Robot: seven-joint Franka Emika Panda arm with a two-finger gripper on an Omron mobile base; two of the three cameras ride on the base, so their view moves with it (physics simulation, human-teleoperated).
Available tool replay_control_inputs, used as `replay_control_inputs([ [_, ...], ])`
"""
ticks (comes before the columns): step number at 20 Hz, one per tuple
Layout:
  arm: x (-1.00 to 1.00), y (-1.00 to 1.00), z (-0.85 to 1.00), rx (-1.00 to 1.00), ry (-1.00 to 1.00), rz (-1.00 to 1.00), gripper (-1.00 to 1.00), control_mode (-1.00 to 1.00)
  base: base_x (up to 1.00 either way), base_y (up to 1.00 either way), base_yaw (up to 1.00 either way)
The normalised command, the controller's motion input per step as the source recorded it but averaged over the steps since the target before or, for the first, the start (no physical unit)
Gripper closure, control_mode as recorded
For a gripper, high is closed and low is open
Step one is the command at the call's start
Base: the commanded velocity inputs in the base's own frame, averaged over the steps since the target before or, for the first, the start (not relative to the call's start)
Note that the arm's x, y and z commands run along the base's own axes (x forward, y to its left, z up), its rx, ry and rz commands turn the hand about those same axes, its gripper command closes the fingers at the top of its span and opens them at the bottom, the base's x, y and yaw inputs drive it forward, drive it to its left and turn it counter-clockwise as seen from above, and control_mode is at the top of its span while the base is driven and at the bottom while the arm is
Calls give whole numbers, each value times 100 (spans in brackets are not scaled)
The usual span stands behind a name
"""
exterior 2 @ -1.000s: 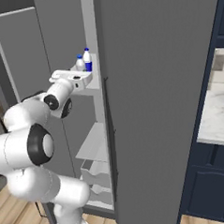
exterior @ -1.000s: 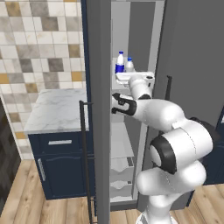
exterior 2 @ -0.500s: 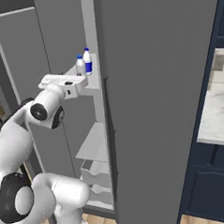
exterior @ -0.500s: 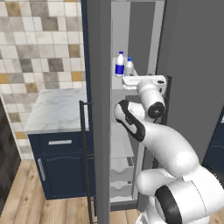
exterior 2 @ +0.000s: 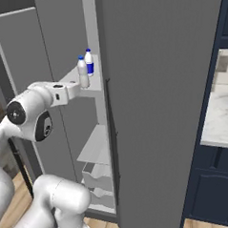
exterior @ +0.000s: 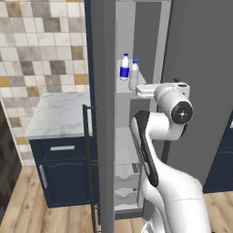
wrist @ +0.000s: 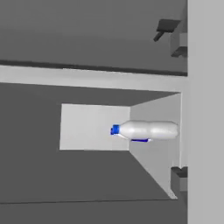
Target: Take the bottled waters from the counter and place them in the freezer to freeze. Close the freezer door after placing the bottles.
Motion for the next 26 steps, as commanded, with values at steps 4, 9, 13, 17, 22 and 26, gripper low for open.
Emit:
replay_control_inputs([
  [4,-96,0,46,0,47,0,-100,-100,0,0,0],
  [9,-100,0,18,0,40,0,-100,-100,0,0,0],
  [13,-97,0,0,0,32,0,-100,-100,0,0,0],
  [17,-65,0,-17,0,12,0,-100,-100,0,0,0],
  [22,-41,-1,-19,11,5,0,-100,-100,0,0,0],
  [26,-22,0,-38,23,0,0,-100,-100,0,0,0],
])
